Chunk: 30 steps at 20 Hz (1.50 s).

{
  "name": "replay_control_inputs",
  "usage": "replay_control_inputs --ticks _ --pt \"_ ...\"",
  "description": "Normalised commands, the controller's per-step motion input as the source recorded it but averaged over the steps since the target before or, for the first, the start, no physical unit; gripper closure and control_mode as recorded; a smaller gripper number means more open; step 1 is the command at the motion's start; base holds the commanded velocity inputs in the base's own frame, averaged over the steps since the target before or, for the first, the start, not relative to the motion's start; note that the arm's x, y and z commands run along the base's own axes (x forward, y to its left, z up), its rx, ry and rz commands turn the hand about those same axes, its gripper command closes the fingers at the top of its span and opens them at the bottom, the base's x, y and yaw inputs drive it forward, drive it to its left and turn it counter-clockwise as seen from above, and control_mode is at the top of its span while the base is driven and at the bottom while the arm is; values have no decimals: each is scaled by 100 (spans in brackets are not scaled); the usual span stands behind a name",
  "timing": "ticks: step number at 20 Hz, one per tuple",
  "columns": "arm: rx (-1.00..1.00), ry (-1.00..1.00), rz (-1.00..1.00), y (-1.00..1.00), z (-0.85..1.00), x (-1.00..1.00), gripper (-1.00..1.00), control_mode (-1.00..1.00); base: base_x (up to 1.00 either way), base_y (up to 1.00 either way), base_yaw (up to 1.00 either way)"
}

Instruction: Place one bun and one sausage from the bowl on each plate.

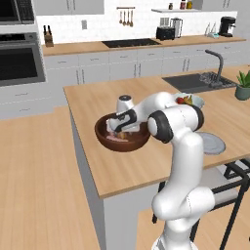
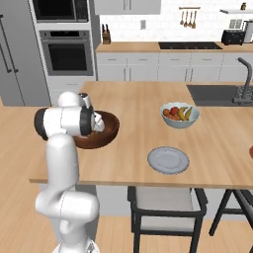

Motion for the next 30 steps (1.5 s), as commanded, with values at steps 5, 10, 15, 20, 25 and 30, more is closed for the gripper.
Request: replay_control_inputs --ticks 5,10,15,20,25,30 --pt "0 -7 0 0 -35 3 100 -100 0 0 0" --pt "0 0 0 0 -4 0 100 -100 0 0 0" --pt "0 -2 0 -18 48 -39 100 -100 0 0 0" --pt "0 -14 -2 -57 100 -96 100 -100 0 0 0" --pt "1 -10 -4 -83 100 -100 100 -100 0 0 0" --pt "1 -5 -7 -100 92 -100 100 -100 0 0 0"
